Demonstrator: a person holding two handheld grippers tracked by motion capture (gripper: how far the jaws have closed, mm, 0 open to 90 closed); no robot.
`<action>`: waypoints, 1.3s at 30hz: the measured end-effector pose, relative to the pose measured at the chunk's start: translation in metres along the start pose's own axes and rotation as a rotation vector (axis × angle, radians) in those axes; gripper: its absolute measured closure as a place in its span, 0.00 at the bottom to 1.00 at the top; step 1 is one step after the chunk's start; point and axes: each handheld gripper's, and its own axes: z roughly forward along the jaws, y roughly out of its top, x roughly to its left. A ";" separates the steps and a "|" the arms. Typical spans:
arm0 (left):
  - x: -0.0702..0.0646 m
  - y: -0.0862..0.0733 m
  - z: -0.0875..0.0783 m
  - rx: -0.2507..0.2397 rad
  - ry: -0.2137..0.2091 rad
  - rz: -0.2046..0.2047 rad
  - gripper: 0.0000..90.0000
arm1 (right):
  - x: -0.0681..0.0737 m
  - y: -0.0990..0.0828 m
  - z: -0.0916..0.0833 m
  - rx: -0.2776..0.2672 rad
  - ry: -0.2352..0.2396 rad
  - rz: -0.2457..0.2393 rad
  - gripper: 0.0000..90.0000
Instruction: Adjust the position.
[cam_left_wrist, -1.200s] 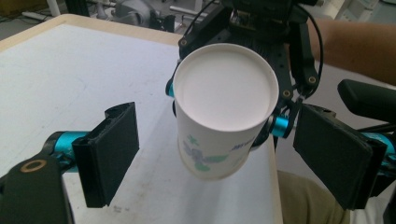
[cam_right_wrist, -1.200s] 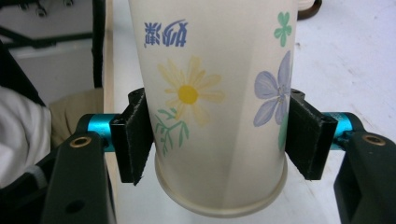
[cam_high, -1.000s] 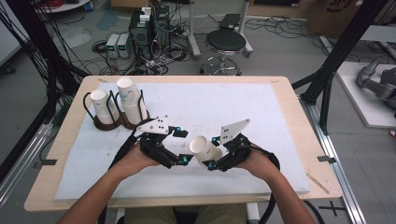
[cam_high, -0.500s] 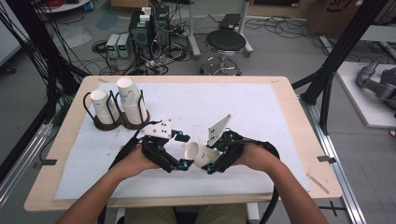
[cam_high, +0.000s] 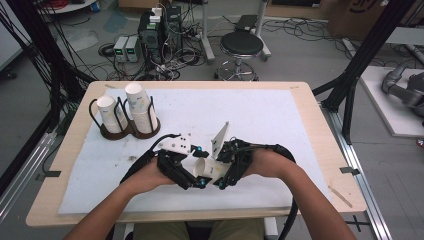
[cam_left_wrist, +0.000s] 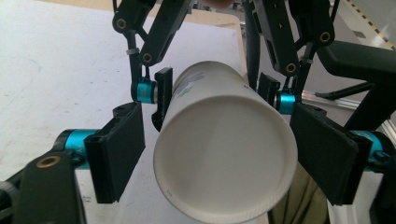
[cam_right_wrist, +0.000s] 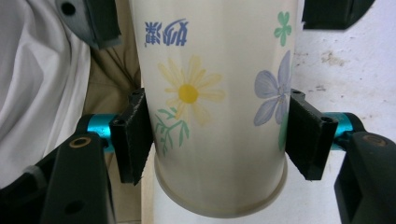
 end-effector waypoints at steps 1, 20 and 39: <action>0.000 0.000 0.001 0.000 -0.005 -0.001 0.23 | 0.000 0.000 0.001 0.007 0.003 0.000 0.37; 0.001 -0.002 0.005 0.042 -0.015 0.005 0.39 | 0.001 0.000 0.005 0.047 0.002 -0.008 0.36; 0.006 -0.013 -0.009 -0.025 0.037 0.000 0.40 | 0.003 -0.020 -0.016 -0.258 -0.091 0.050 0.22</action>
